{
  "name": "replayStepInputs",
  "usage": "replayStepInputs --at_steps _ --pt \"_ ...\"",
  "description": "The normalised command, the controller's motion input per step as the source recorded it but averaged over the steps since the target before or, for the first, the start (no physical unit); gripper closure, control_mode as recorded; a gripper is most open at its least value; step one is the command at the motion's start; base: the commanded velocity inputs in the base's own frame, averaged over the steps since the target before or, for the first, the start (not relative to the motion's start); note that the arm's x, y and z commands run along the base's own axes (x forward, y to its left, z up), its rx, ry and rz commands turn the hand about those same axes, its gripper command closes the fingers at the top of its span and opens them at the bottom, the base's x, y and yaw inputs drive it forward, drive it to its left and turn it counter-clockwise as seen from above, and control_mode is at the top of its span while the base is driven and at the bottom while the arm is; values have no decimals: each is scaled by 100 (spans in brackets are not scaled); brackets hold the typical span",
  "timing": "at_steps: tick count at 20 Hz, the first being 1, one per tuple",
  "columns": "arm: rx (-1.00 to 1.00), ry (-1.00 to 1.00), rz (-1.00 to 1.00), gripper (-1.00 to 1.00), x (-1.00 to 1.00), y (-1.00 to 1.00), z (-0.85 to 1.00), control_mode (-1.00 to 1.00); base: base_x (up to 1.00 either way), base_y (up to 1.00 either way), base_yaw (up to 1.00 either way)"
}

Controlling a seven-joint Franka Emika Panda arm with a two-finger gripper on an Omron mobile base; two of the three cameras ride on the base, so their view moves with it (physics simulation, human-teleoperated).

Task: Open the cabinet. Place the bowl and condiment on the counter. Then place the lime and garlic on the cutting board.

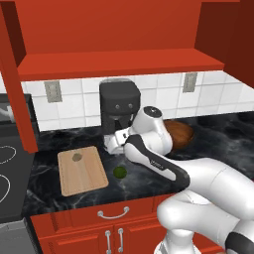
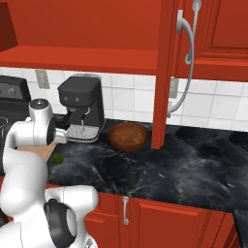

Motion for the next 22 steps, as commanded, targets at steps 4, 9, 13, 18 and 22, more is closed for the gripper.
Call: replayStepInputs --at_steps 4,9,13,18,22 --pt "0 3 -3 -100 0 0 -9 -100 0 0 0" --pt "0 2 0 -100 0 0 -9 -100 0 0 0" --pt "0 1 1 -100 0 0 0 -100 0 0 0" --pt "-2 0 3 -100 0 0 0 -100 0 0 0" --pt "-3 0 3 -100 7 0 -1 -100 0 0 0"
